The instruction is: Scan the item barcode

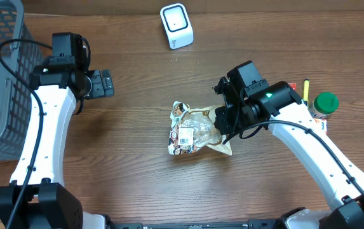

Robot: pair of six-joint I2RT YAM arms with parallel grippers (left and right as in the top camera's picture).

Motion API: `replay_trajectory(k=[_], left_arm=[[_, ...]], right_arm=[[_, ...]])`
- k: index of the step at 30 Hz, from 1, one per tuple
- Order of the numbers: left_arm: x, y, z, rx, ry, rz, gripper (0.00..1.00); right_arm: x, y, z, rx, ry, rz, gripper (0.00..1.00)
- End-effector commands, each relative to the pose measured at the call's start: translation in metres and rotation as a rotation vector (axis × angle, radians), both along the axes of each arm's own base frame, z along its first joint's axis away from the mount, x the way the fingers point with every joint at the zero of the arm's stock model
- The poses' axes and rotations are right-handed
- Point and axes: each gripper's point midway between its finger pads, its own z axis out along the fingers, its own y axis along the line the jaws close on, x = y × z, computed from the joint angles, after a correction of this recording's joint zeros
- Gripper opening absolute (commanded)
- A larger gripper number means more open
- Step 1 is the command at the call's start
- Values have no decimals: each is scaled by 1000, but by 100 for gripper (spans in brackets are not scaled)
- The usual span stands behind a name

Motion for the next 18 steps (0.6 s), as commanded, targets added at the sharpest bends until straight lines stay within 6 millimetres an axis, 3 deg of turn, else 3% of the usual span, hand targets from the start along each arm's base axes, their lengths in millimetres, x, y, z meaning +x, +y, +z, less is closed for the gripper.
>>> replay_trajectory(k=[1, 18], left_arm=[[0, 5, -3, 18, 11, 5, 100], [1, 2, -3, 4, 11, -3, 100]], right_arm=[[7, 3, 17, 24, -58, 19, 4], [11, -1, 17, 1, -77, 10, 4]])
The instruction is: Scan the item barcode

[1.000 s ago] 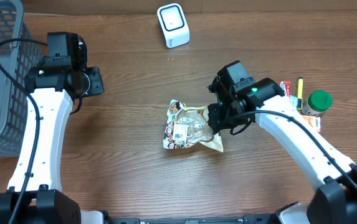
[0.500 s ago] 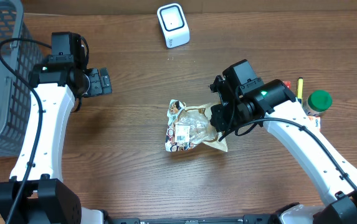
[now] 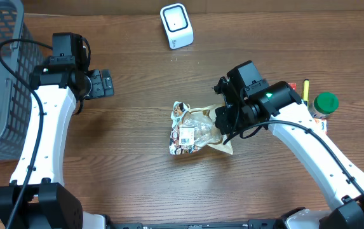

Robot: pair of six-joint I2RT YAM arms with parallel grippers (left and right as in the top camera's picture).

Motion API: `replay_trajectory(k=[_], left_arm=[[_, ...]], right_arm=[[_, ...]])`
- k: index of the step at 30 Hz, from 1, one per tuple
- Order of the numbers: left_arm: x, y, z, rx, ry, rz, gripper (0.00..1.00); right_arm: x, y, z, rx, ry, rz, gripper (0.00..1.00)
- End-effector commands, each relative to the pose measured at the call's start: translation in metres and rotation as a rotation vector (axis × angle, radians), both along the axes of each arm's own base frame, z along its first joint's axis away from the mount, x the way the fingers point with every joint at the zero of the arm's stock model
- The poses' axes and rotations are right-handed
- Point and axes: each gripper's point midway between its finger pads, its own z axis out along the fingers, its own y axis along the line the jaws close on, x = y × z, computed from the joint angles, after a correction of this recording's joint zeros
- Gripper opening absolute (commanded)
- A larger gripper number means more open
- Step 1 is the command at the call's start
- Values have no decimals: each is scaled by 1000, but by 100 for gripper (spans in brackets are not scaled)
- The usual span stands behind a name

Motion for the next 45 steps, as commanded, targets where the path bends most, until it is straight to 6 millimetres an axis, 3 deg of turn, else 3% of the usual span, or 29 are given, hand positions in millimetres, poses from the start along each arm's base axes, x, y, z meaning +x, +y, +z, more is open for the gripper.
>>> replay_trajectory(k=[1, 6, 10, 13, 16, 19, 22, 25, 28, 32, 36, 45], left_arm=[[1, 1, -3, 1, 9, -3, 100], [1, 1, -3, 1, 9, -3, 100], [1, 1, -3, 1, 9, -3, 100], [1, 1, -3, 1, 9, -3, 100], [1, 1, -3, 1, 9, -3, 100], [1, 2, -3, 1, 9, -3, 100], [1, 1, -3, 1, 10, -3, 100], [1, 1, -3, 1, 9, -3, 100], [1, 2, -3, 1, 9, -3, 100], [1, 1, -3, 1, 9, -3, 100], [1, 1, -3, 1, 10, -3, 100], [1, 1, -3, 1, 10, -3, 100]], right_arm=[[9, 1, 17, 16, -60, -2, 4], [18, 4, 21, 33, -97, -12, 4], [34, 8, 50, 50, -177, -22, 3], [47, 5, 95, 42, -271, -43, 3], [62, 0, 162, 49, -412, -72, 3], [72, -5, 210, 36, -494, -95, 3], [93, -8, 246, -4, -607, -97, 3], [135, -16, 276, -54, -783, -193, 3], [173, -11, 294, -77, -936, -209, 3], [211, -16, 296, -197, -1052, -246, 3], [247, -23, 283, -352, -1116, -275, 3], [309, -17, 213, -621, -1127, -302, 4]])
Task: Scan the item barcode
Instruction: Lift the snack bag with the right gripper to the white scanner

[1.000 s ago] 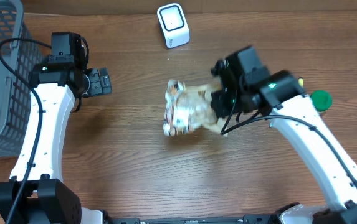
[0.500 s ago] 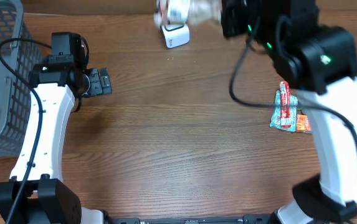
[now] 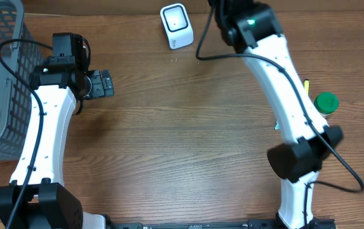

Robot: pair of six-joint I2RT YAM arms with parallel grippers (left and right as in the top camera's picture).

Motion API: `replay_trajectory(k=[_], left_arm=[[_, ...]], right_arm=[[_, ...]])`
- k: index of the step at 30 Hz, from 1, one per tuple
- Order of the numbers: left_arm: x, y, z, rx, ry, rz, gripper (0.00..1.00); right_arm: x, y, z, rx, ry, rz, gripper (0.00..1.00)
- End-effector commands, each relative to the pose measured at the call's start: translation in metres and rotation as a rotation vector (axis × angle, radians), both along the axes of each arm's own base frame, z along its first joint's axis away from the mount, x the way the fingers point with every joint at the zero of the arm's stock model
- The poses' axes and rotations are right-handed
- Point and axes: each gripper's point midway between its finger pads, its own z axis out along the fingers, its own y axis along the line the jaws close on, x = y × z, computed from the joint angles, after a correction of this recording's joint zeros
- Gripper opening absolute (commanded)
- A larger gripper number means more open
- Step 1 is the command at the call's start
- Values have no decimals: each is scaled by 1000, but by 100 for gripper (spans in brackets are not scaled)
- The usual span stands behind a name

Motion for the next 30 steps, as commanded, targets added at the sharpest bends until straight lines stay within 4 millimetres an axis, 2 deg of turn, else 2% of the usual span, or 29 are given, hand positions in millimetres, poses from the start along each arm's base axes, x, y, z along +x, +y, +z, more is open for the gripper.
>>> replay_trajectory(k=[1, 5, 9, 14, 23, 30], left_arm=[[1, 1, -3, 1, 7, -3, 100], [1, 1, -3, 1, 8, -3, 100], [1, 1, -3, 1, 7, -3, 100], [1, 1, -3, 1, 8, -3, 100], [1, 1, -3, 1, 8, -3, 100], [1, 1, -3, 1, 7, -3, 100]], right_arm=[[14, -5, -23, -146, -6, -120, 4], [27, 5, -53, -187, -30, -212, 4], [39, 26, -82, -240, -48, -224, 4], [48, 46, -104, -347, -91, -242, 4], [61, 52, -153, -601, -9, -217, 4], [60, 63, -159, -603, -7, -184, 4]])
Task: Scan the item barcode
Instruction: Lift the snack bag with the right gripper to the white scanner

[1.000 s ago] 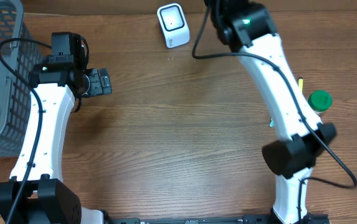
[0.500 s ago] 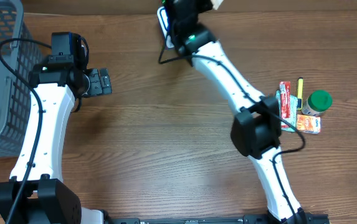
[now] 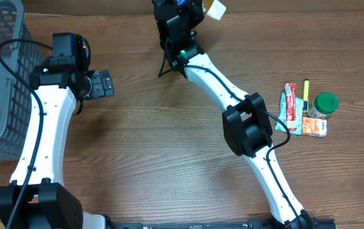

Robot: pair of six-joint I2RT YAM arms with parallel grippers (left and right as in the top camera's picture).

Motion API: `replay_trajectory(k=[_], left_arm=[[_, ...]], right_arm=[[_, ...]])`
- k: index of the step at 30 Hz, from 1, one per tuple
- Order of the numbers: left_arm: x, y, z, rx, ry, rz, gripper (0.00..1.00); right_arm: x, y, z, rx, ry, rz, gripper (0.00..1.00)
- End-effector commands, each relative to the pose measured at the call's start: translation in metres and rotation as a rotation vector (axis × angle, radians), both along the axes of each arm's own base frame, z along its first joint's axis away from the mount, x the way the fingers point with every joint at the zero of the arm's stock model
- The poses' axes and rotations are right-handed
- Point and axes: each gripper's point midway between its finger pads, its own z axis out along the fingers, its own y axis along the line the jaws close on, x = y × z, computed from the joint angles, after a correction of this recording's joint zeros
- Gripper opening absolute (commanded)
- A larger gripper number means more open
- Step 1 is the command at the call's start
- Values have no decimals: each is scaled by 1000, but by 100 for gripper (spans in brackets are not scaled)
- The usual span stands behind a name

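Note:
Only a pale corner of the snack bag (image 3: 216,8) shows, at the top edge of the overhead view. It sticks out beside my right gripper (image 3: 194,7), which is raised close to the camera and seems shut on it. The right arm (image 3: 213,76) stretches across the far middle of the table and covers the spot where the scanner stands, so the scanner is hidden. The bag's barcode cannot be seen. My left gripper (image 3: 107,83) hovers open at the left with nothing in it.
A grey wire basket stands at the far left. At the right edge lie a red packet (image 3: 290,100), a teal packet (image 3: 283,109), an orange packet (image 3: 314,126), a yellow pen (image 3: 306,88) and a green-lidded jar (image 3: 325,104).
My right arm has swung left and now stands high over the scanner, hiding it. A corner of the bag shows by the gripper at the top edge. The left arm is unchanged.
The snack bag lay in the middle of the table with my right gripper down on its right end, at both first moments. Then the bag was off the table and the arm was raised at the far edge, right of the scanner. Now the arm is over the scanner.

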Motion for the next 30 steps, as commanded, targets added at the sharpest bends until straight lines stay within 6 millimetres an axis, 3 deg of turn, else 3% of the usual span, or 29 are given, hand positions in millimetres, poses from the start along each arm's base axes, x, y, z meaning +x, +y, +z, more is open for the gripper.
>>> replay_trajectory(k=[1, 11, 23, 30], left_arm=[[1, 1, -2, 2, 7, -4, 100], [1, 1, -2, 2, 7, -4, 100], [1, 1, -2, 2, 7, -4, 100], [1, 1, -2, 2, 7, -4, 100]], right_arm=[[-2, 3, 11, -11, -12, 2, 4], [-5, 20, 4, -20, 21, 58, 4], [-13, 54, 2, 16, 16, 146, 3], [-21, 76, -20, 14, 110, 232, 4]])
